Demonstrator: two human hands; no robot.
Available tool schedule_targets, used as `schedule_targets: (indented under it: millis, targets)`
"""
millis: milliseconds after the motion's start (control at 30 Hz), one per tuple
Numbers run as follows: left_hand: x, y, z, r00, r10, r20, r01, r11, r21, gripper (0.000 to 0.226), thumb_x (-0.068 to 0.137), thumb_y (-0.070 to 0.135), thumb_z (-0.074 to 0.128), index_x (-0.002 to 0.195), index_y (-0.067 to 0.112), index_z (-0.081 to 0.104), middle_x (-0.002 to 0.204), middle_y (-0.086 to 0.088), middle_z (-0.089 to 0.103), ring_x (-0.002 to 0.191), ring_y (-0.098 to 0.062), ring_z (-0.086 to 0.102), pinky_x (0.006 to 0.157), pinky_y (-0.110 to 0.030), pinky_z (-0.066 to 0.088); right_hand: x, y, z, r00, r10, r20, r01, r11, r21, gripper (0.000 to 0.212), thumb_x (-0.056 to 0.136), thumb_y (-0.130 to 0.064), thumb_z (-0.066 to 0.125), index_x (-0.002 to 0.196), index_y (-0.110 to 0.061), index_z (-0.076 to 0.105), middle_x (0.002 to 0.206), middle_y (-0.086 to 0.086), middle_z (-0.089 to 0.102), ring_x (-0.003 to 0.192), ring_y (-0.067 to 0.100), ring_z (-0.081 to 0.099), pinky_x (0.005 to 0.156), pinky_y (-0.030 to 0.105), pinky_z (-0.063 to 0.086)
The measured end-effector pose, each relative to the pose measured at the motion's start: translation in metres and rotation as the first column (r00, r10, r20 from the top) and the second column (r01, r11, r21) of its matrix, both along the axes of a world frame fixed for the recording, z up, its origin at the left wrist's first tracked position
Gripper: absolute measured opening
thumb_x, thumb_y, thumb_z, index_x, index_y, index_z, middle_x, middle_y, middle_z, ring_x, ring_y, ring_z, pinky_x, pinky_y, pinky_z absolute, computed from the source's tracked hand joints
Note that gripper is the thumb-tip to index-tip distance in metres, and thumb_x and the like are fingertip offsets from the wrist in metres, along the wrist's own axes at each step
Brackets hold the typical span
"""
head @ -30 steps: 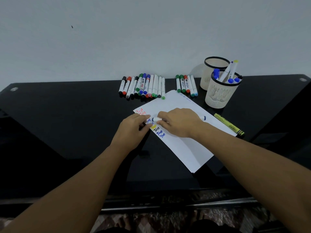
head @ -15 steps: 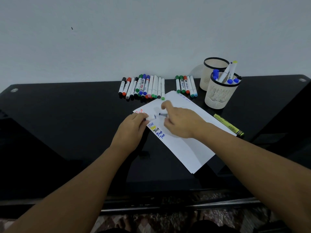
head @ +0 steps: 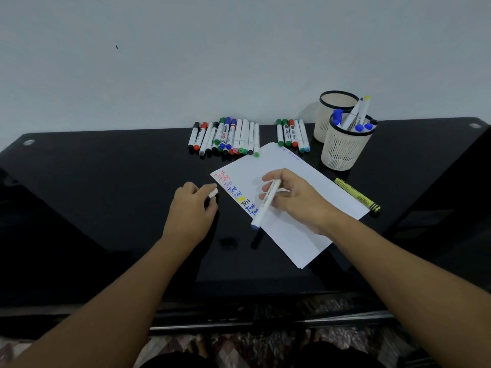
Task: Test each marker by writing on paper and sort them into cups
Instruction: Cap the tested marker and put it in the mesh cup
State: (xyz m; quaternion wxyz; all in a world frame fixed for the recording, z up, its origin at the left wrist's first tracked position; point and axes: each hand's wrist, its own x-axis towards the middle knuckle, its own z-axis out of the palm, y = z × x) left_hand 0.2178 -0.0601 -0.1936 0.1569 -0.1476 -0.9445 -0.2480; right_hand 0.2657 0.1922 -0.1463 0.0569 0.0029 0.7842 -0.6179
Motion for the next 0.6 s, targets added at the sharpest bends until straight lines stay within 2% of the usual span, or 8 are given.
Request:
schedule_targets:
  millis: [100,167,267,300,367,433,500,600]
  targets:
    - [0.004,-0.005,-0.005,0.999,-0.002,0.032,0.000,0.998,0.055,0.038,0.098,0.023,0.064,0.137,0.024,0.064,0.099,0.002,0.049,0.095,-0.016,0.046,0.079,-0.030,0.045,0.004,-0.003,-0.003,0.997,-0.035,-0.064,0.038,0.998,0.042,0.024,0.099,-0.002,0.062,0.111,-0.022,0.058,0.103,0.005,0.061,0.085,0.016,0.067,0.084,0.036,0.055]
    - [0.003,-0.003,-0.004,1.000,-0.004,0.029,0.003,0.999,0.045,0.040,0.098,0.024,0.063,0.138,0.024,0.063,0.100,0.002,0.050,0.094,-0.016,0.047,0.081,-0.036,0.050,0.005,-0.008,-0.001,0.992,-0.063,-0.113,0.063,0.998,-0.005,0.009,0.105,-0.018,0.058,0.113,-0.023,0.056,0.095,0.001,0.058,0.079,0.013,0.065,0.084,0.035,0.058]
    - [0.002,0.000,-0.003,1.000,-0.028,0.005,0.028,1.000,0.003,0.047,0.097,0.027,0.064,0.143,0.025,0.057,0.101,0.001,0.049,0.093,-0.018,0.048,0.081,-0.043,0.053,0.010,-0.012,0.005,0.978,-0.112,-0.175,0.123,0.991,0.057,0.020,0.107,-0.045,0.049,0.118,-0.035,0.063,0.077,-0.011,0.059,0.073,0.008,0.054,0.077,0.030,0.051]
    - [0.001,-0.001,-0.004,0.999,-0.042,0.000,0.042,0.999,-0.006,0.049,0.097,0.032,0.064,0.144,0.027,0.056,0.102,0.001,0.049,0.093,-0.018,0.047,0.081,-0.042,0.053,0.012,-0.013,0.003,0.975,-0.122,-0.184,0.139,0.987,0.083,0.023,0.105,-0.051,0.051,0.116,-0.038,0.067,0.078,-0.008,0.062,0.075,0.012,0.053,0.078,0.031,0.048]
    - [0.002,-0.001,-0.005,0.995,-0.093,-0.031,0.092,0.995,-0.038,0.049,0.097,0.043,0.060,0.145,0.031,0.055,0.106,0.000,0.048,0.095,-0.018,0.046,0.082,-0.042,0.052,0.018,-0.013,-0.004,0.975,-0.130,-0.182,0.150,0.983,0.106,0.032,0.099,-0.058,0.056,0.111,-0.033,0.072,0.082,0.005,0.061,0.075,0.020,0.051,0.077,0.038,0.046]
    - [0.002,-0.001,-0.005,0.986,-0.155,-0.054,0.149,0.984,-0.098,0.050,0.098,0.056,0.048,0.144,0.038,0.054,0.111,0.001,0.049,0.096,-0.017,0.044,0.082,-0.042,0.051,0.023,-0.015,-0.013,0.976,-0.146,-0.159,0.161,0.983,0.087,0.028,0.098,-0.052,0.059,0.109,-0.031,0.074,0.086,0.009,0.062,0.077,0.018,0.055,0.081,0.048,0.051]
    - [0.001,0.000,-0.004,0.983,-0.182,-0.035,0.175,0.972,-0.159,0.053,0.097,0.063,0.035,0.144,0.046,0.051,0.115,0.004,0.049,0.098,-0.017,0.043,0.084,-0.040,0.048,0.025,-0.016,-0.017,0.974,-0.173,-0.150,0.188,0.978,0.091,0.018,0.102,-0.039,0.060,0.111,-0.036,0.075,0.100,0.010,0.069,0.086,0.017,0.062,0.091,0.049,0.055]
    - [-0.002,0.000,-0.004,0.984,-0.178,-0.002,0.173,0.960,-0.222,0.053,0.096,0.067,0.026,0.142,0.053,0.050,0.119,0.007,0.045,0.101,-0.015,0.038,0.087,-0.036,0.044,0.025,-0.016,-0.017,0.976,-0.172,-0.131,0.183,0.980,0.079,0.017,0.101,-0.035,0.062,0.109,-0.036,0.077,0.097,0.011,0.070,0.090,0.022,0.065,0.094,0.049,0.056]
